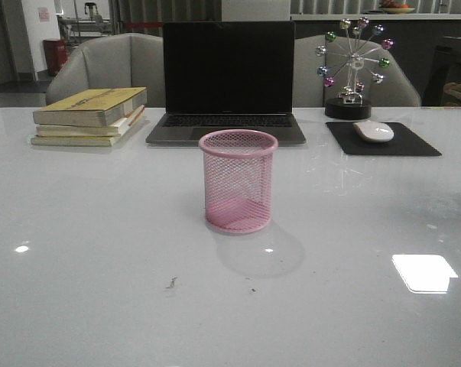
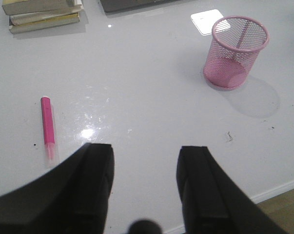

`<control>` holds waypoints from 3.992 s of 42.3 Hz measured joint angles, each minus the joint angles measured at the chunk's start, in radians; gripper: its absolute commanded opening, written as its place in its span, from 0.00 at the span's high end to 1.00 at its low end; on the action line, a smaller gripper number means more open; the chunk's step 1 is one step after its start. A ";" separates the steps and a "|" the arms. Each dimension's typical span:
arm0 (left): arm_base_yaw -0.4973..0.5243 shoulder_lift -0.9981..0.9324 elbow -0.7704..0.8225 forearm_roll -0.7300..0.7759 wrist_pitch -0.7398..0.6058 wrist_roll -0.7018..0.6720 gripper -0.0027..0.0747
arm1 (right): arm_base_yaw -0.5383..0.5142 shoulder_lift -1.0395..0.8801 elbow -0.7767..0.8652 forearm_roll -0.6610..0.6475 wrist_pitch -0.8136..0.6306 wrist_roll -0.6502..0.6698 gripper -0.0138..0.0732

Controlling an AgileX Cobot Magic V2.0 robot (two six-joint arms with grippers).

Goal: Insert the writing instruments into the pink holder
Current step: 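Lower the right gripper and grasp the lime-green highlighter, then lift the lime-green highlighter and carry it above the pink holder, then lower the highlighter into the pink holder and open the right gripper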

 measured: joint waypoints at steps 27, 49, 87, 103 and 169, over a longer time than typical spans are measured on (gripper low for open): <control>0.000 0.000 0.000 0.000 0.000 0.000 0.71 | 0.000 0.352 -0.335 -0.001 0.099 -0.065 0.24; 0.000 0.000 0.000 0.000 0.000 0.000 0.84 | 0.000 0.384 -0.346 -0.001 0.102 -0.077 0.26; 0.000 0.000 0.000 0.000 0.000 0.000 0.85 | 0.171 -0.131 0.094 0.115 -0.395 -0.138 0.67; 0.000 0.000 0.000 0.000 0.000 0.000 0.85 | 0.556 -0.310 0.310 0.153 -0.990 -0.140 0.67; 0.000 0.000 0.000 0.000 0.000 0.000 0.85 | 0.655 -0.630 0.310 0.081 -0.251 -0.140 0.33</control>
